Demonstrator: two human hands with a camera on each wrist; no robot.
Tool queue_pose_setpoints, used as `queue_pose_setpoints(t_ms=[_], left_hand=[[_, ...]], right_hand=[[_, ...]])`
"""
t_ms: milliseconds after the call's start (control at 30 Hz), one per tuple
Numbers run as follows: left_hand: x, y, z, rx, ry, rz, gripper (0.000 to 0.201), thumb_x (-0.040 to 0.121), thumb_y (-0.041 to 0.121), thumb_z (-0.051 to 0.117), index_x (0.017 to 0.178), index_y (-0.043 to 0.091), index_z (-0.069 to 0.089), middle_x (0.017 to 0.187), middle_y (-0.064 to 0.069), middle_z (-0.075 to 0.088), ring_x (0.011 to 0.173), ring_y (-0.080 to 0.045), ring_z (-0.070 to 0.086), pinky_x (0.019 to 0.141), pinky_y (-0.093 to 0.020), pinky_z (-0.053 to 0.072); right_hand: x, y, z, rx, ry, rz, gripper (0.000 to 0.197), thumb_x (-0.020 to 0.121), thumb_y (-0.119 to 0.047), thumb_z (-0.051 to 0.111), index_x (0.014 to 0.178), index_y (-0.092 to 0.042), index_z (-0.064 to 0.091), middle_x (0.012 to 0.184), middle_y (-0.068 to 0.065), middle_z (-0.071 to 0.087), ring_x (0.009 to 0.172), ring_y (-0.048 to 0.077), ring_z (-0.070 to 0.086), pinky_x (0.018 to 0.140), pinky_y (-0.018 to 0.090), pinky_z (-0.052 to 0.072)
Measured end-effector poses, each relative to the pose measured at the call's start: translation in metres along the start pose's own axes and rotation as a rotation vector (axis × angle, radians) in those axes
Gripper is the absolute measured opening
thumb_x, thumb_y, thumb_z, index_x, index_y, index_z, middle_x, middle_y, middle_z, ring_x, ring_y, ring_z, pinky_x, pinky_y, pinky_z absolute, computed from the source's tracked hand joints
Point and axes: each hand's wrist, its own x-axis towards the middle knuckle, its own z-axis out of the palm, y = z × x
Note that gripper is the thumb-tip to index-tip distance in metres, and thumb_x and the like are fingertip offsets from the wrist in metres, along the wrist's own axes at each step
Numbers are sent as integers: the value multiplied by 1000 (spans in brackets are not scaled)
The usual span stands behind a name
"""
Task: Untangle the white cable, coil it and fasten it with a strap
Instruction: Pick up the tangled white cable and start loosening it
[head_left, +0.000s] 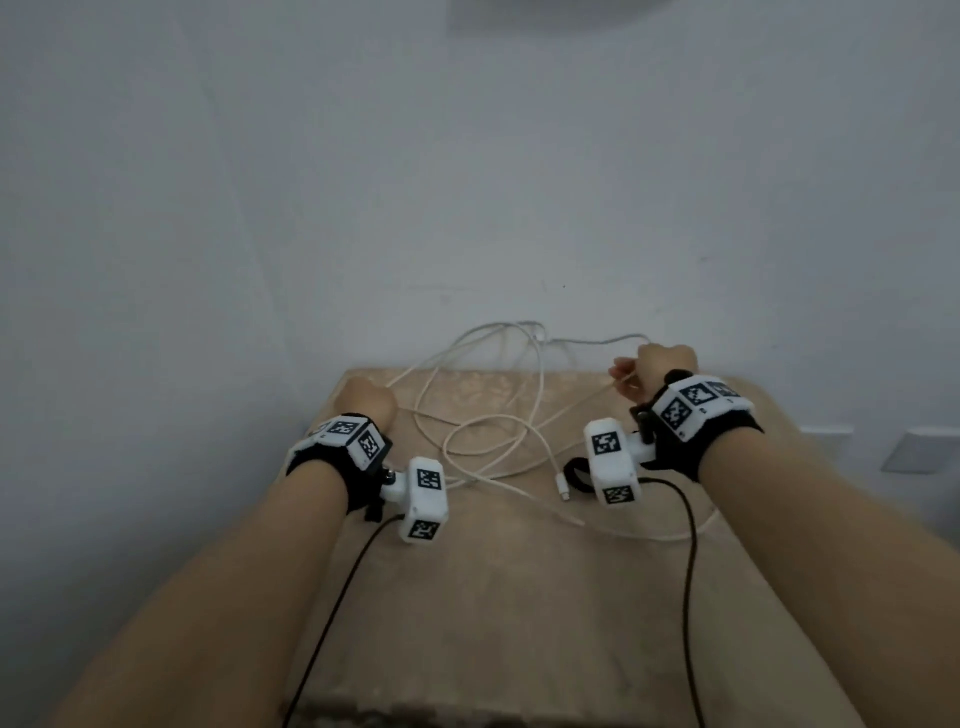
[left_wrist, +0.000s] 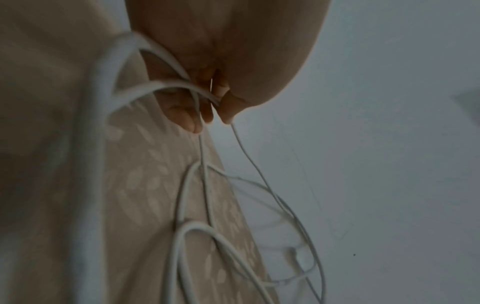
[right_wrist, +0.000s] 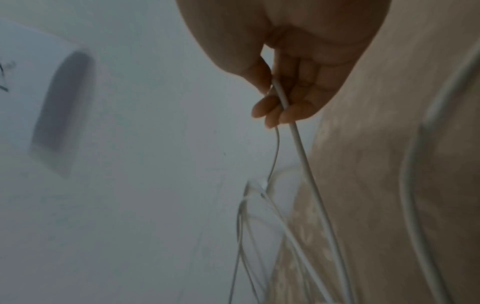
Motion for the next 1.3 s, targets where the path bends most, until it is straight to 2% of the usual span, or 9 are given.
queue_pose_setpoints(t_ms=[67, 267, 533, 667, 800, 933, 1067, 1200, 1300], left_hand=[[-11, 5, -10, -44, 11, 27, 30, 91, 8, 50, 112, -10, 61, 112, -29, 64, 106, -40, 63, 91, -47, 52], [-64, 52, -28, -55, -75, 174, 26, 91, 21, 58, 105, 1, 65, 110, -19, 63, 105, -31, 59, 93, -34, 43], [-121, 110, -68, -309, -91, 391, 69, 85, 21, 67, 145, 17, 32, 148, -13, 37, 135, -26, 36, 104, -34, 32], [-143, 110, -86, -217, -210, 444, 35, 86, 20, 67, 119, 11, 61, 116, -7, 60, 118, -24, 53, 86, -29, 37], [-158, 102, -103, -153, -492, 403, 28, 85, 22, 70, 111, 14, 64, 111, -5, 68, 107, -21, 63, 93, -38, 46], [-167, 96, -106, -285, -711, 290, 17, 96, 21, 55, 98, 6, 62, 73, -3, 64, 66, -16, 66, 66, -31, 58], [-158, 91, -91, -584, -592, 170, 30, 103, 19, 36, 81, 6, 51, 44, 6, 38, 36, -6, 36, 41, -17, 38], [-144, 83, -69, -702, -602, 71, 31, 104, 21, 35, 82, 6, 50, 42, 7, 33, 31, -4, 24, 33, -14, 24], [-131, 76, -44, -624, -623, 53, 33, 101, 36, 42, 87, 8, 53, 47, 6, 32, 32, -4, 21, 33, -14, 19]], right_hand=[[-11, -12, -16, 101, 32, -89, 18, 100, -9, 31, 109, 1, 44, 81, 12, 67, 59, 17, 61, 52, 29, 48], [-71, -41, -26, 20, -40, -471, 4, 100, -17, 43, 100, -18, 46, 70, 2, 66, 63, 13, 64, 63, 29, 50], [-123, -77, -14, -178, -214, -728, 5, 91, -22, 60, 86, -22, 60, 74, -1, 70, 76, 14, 67, 81, 32, 52], [-138, -80, -14, -198, -190, -750, 7, 89, -22, 63, 82, -24, 63, 74, -1, 71, 77, 14, 67, 85, 33, 52], [-148, -81, -18, -272, -158, -778, 2, 88, -20, 65, 87, -18, 65, 77, 2, 70, 78, 13, 66, 84, 31, 51], [-151, -79, -17, -368, -169, -769, 3, 89, -21, 63, 86, -19, 64, 76, 1, 70, 83, 17, 66, 81, 30, 50], [-153, -69, -11, -471, -266, -732, 8, 91, -24, 59, 91, -18, 64, 77, -1, 71, 78, 16, 65, 71, 26, 49], [-148, -48, 0, -495, -478, -695, 17, 94, -28, 55, 90, -16, 67, 68, -1, 67, 55, 13, 59, 57, 21, 45], [-131, -31, 7, -461, -478, -627, 25, 97, -28, 51, 88, -12, 69, 57, -1, 53, 40, 7, 41, 40, 15, 32]])
